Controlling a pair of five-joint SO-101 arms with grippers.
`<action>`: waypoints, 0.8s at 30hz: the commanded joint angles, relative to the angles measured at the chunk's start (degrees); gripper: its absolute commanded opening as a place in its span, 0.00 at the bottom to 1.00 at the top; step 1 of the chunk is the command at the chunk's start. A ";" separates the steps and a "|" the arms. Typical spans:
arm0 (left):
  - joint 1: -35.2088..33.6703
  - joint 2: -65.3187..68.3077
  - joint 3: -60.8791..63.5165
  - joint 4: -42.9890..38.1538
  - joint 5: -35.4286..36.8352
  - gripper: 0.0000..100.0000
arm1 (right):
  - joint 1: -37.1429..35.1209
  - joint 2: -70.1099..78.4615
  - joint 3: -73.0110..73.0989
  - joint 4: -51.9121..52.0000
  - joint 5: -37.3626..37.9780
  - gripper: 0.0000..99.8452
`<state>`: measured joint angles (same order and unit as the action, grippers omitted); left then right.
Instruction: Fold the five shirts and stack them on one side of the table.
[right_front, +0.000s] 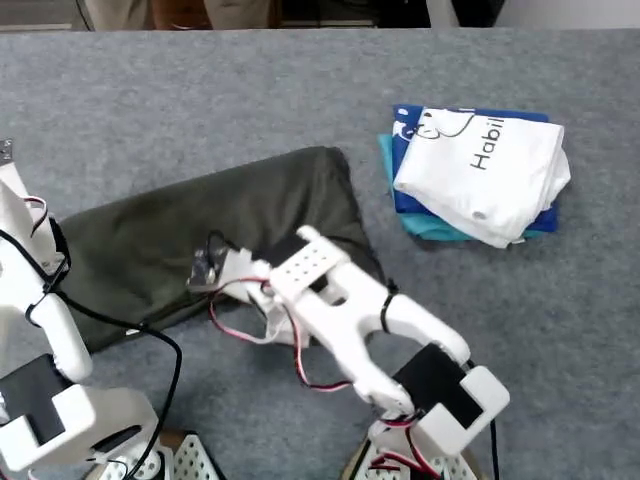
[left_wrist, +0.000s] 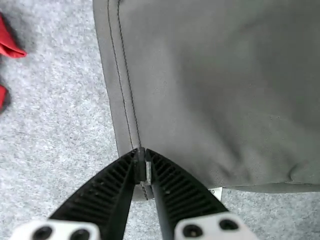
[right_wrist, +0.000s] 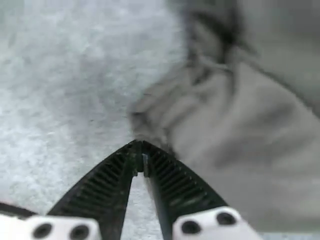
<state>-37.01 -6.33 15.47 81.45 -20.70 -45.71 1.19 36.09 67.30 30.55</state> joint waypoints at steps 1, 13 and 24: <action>0.35 -2.68 -0.35 -0.62 0.62 0.02 | -3.74 -3.65 2.07 -1.05 0.35 0.00; 0.18 -3.12 -0.35 -0.26 0.62 0.02 | 6.81 -11.74 -11.03 4.22 4.48 0.00; 0.18 -3.12 0.18 -0.18 0.62 0.02 | 4.79 4.26 -5.23 -2.90 3.16 0.00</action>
<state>-37.01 -7.12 15.47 81.45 -20.70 -37.54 5.93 29.23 64.31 34.51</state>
